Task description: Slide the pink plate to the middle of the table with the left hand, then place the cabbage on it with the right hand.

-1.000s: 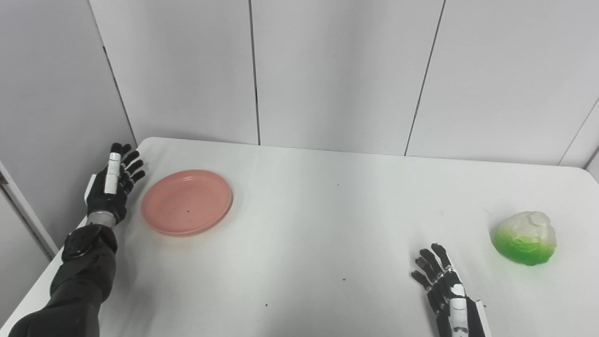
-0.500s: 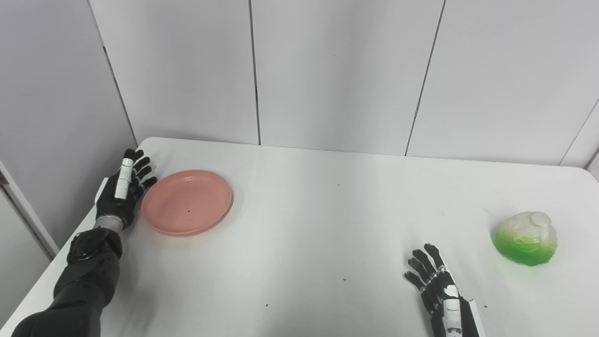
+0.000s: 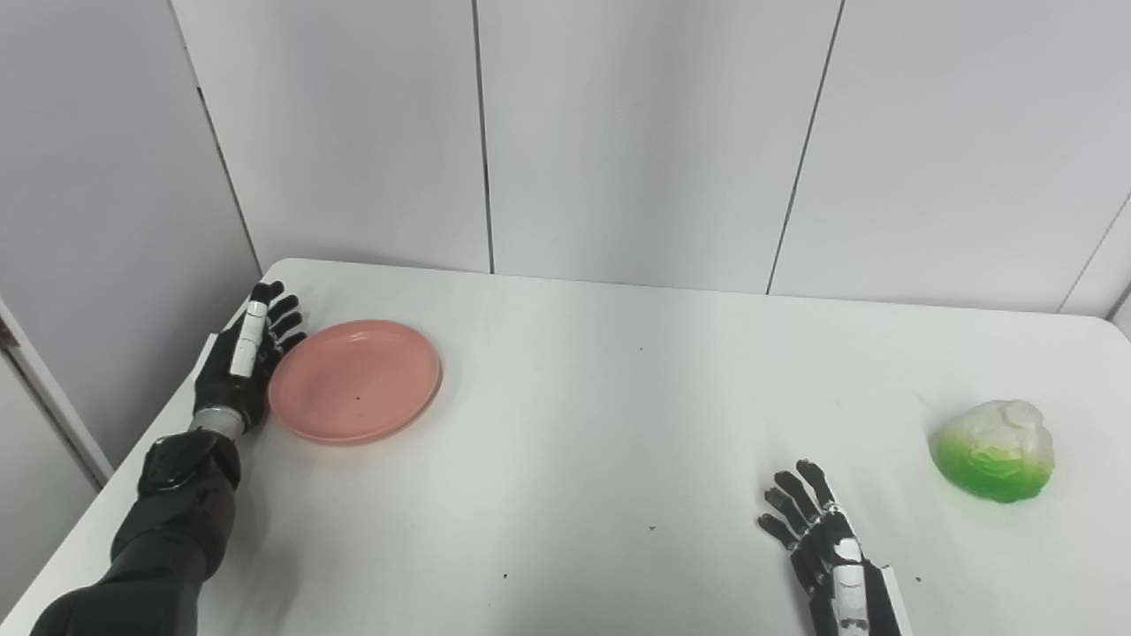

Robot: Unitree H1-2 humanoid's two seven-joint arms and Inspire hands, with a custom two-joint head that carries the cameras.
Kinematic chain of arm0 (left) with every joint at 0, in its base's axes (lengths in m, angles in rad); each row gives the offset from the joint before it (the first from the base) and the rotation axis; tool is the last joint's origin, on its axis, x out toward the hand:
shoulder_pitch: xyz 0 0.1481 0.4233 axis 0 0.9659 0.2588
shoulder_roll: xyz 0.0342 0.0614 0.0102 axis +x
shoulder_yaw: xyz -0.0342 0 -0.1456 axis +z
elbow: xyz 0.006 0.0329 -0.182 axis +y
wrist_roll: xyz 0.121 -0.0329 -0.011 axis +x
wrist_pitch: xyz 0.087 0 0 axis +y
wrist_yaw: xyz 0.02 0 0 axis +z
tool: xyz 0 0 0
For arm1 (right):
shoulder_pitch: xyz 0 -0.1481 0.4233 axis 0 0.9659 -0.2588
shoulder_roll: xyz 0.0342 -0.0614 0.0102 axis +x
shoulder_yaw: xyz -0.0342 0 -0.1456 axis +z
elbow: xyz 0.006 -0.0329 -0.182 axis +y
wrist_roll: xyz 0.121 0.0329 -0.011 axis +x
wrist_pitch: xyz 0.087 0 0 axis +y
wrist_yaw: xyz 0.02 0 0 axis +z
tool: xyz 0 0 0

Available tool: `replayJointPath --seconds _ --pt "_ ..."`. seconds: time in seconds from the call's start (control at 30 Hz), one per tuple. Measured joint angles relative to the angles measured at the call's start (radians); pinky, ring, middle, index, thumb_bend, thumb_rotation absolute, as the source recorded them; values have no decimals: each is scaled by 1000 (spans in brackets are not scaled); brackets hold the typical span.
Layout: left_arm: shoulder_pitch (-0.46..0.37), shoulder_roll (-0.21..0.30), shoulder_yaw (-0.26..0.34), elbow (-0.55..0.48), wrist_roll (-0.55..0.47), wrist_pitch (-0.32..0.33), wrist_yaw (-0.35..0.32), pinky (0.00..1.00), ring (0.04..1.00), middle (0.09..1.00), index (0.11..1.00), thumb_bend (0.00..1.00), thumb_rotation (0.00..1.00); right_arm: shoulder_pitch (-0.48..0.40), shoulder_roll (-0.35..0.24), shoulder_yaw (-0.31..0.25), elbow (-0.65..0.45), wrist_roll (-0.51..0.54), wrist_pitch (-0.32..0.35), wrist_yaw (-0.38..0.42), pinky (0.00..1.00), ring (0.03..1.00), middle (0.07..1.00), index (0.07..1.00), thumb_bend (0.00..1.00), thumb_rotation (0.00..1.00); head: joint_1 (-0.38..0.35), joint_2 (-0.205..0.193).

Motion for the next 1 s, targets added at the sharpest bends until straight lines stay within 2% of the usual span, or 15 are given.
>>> replayJointPath --seconds 0.2,0.33,0.63,0.87,1.0 --pt "0 -37 -5 -39 0 10 -1 812 888 897 875 997 826 0 0 4 -3 -2 5 0 834 872 884 912 872 1000 -12 5" --pt "9 -59 -17 -82 6 25 -12 803 901 909 898 969 883 0 0 7 -4 -3 5 0 825 870 881 909 871 997 -18 6" --pt "37 -121 -30 -186 7 73 -17 786 891 909 899 993 875 1 2 15 -14 -9 18 -9 818 874 887 920 868 993 -38 15" --pt "34 -154 -32 -196 2 83 -31 856 915 927 913 996 867 2 5 29 -17 -15 24 -22 805 862 879 912 867 975 -67 18" --pt "34 -173 -28 -195 -16 82 -43 773 911 925 929 988 867 2 7 39 -17 -18 25 -29 803 861 882 914 876 965 -92 25"
